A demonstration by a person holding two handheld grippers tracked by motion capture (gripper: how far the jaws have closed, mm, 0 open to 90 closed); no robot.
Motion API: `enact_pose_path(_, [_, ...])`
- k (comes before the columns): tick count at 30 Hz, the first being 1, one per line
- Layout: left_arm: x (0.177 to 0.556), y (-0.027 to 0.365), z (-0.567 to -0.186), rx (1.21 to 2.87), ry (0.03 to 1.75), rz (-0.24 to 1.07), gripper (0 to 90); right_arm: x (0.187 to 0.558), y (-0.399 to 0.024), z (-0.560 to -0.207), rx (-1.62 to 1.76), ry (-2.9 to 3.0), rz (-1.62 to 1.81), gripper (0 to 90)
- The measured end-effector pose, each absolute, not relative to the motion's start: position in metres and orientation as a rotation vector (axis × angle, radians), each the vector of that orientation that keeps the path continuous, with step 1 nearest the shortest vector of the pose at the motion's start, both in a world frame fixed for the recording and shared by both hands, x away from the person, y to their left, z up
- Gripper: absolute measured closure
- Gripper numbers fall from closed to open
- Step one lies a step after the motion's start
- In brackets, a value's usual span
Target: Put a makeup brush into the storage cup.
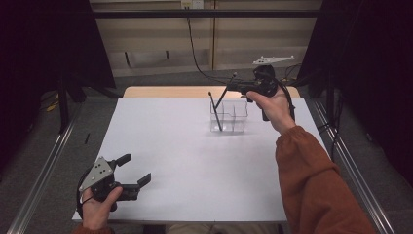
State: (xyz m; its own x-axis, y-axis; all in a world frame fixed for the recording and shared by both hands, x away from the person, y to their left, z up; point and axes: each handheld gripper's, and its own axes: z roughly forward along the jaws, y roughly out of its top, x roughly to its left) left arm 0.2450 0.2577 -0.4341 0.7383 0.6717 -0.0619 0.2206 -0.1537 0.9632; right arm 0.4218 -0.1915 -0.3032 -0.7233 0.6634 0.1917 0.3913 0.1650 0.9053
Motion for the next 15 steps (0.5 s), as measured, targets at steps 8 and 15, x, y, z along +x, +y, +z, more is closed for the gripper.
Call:
enact_pose_path(8, [0.245,0.257,-0.434,1.730,0.699,0.459,3.0,0.432,-0.184,-0.305,1.048,2.226,1.525,83.9])
enact_pose_path(15, [0.245,0.257,-0.434,1.736,0.688,0.453,3.0,0.438,-0.179,-0.315,1.067,2.240,1.476,84.0])
